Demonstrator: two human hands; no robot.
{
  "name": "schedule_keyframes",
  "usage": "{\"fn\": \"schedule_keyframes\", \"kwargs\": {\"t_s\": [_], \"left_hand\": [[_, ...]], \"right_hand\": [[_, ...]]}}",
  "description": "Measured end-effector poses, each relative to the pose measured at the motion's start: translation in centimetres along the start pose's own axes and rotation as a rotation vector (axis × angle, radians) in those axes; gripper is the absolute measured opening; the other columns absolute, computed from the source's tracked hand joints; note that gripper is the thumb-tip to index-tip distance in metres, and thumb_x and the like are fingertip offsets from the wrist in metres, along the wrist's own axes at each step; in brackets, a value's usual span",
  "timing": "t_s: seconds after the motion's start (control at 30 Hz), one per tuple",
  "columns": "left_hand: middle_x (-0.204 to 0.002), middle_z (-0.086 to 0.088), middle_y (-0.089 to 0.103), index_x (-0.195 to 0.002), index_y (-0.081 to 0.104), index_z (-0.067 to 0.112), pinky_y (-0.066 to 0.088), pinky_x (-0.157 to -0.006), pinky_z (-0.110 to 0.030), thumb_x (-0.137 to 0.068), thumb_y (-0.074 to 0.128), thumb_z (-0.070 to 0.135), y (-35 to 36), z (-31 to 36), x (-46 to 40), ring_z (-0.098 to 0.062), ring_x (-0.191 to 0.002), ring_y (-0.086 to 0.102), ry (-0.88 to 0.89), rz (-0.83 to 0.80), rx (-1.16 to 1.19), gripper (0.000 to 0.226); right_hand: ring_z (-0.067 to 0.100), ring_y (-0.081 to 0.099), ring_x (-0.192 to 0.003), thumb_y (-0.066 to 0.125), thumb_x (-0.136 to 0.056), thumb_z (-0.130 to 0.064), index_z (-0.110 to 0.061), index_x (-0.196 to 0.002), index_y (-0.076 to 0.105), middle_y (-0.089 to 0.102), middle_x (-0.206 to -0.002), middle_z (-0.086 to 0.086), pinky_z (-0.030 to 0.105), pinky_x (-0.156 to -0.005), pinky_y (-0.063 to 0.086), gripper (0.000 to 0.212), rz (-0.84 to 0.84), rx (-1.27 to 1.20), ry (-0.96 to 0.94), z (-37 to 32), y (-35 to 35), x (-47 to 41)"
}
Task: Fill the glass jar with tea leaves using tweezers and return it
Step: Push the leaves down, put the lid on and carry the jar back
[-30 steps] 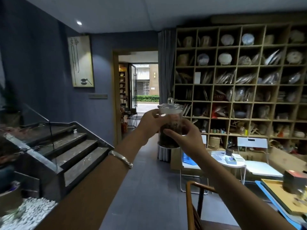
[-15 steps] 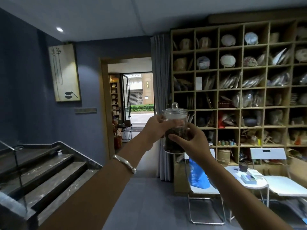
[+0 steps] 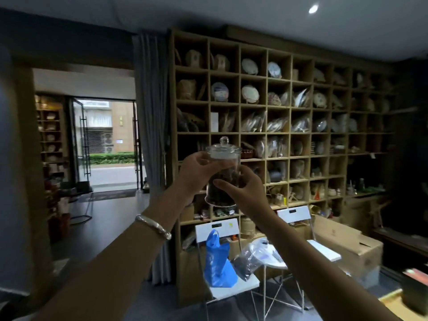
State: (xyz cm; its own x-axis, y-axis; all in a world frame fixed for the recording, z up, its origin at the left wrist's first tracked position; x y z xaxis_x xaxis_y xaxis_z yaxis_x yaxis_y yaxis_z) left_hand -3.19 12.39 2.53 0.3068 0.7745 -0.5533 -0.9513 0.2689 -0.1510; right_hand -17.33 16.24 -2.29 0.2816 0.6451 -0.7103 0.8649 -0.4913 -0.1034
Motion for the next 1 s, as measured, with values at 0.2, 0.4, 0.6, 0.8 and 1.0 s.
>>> {"fn": "schedule_keyframes", "kwargs": {"t_s": [0.2,0.4,0.6,0.8,1.0], "left_hand": [[-0.099,-0.001,0.072,-0.105,0.067,0.016,0.059,-0.079,-0.035,-0.064,0.087,0.037,0.0,-5.1,-10.2,-0.016,-0.092,0.069,0.031,-0.13,0.054,0.05],[-0.097,0.002,0.072,-0.102,0.068,0.02,0.053,-0.06,-0.022,-0.061,0.086,0.044,3.1,-11.9,-19.0,-0.011,-0.085,0.07,0.014,-0.195,0.118,0.051],[-0.104,-0.004,0.071,-0.115,0.064,0.011,0.055,-0.061,-0.02,-0.067,0.085,0.032,7.7,-19.1,-28.6,-0.013,-0.09,0.069,-0.01,-0.2,0.165,0.056],[-0.107,-0.003,0.07,-0.116,0.062,0.016,0.056,-0.088,-0.046,-0.059,0.088,0.04,10.9,-25.4,-40.1,-0.021,-0.099,0.067,-0.034,-0.136,0.128,0.067],[-0.105,0.001,0.069,-0.114,0.063,0.021,0.055,-0.088,-0.043,-0.054,0.087,0.048,13.3,-32.0,-49.0,-0.019,-0.1,0.066,-0.06,-0.119,0.06,0.07]], "right_hand": [[0.006,0.067,-0.088,0.083,-0.065,-0.042,-0.026,-0.107,0.061,0.069,-0.097,-0.004,0.021,-0.07,0.057,0.05,0.066,0.06,0.012,5.4,2.1,-7.4],[0.014,0.068,-0.092,0.083,-0.063,-0.044,-0.022,-0.114,0.059,0.069,-0.1,0.001,0.029,-0.072,0.06,0.06,0.08,0.095,0.037,13.4,1.6,-14.0],[0.014,0.068,-0.094,0.082,-0.058,-0.054,-0.027,-0.111,0.06,0.07,-0.1,0.001,0.041,-0.08,0.059,0.063,0.05,0.118,0.039,23.2,0.1,-22.1],[0.011,0.068,-0.094,0.081,-0.061,-0.053,-0.031,-0.11,0.06,0.071,-0.1,-0.001,0.037,-0.08,0.059,0.058,-0.023,0.101,0.049,32.6,-0.1,-32.7],[0.014,0.07,-0.092,0.084,-0.064,-0.045,-0.031,-0.108,0.059,0.071,-0.1,0.003,0.029,-0.072,0.059,0.052,-0.062,0.015,0.087,42.1,0.8,-40.2]]}}
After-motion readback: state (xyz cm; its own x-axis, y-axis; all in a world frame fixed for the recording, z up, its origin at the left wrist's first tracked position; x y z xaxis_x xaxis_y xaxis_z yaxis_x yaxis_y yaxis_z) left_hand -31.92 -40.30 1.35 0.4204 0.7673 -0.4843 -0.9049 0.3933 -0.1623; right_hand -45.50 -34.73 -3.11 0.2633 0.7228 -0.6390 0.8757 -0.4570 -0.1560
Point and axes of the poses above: each hand's wrist, its own x-axis away from the middle knuckle, its own y-axis out of the palm, z = x × y, the point moved 4 cm from there along -x, towards the middle knuckle
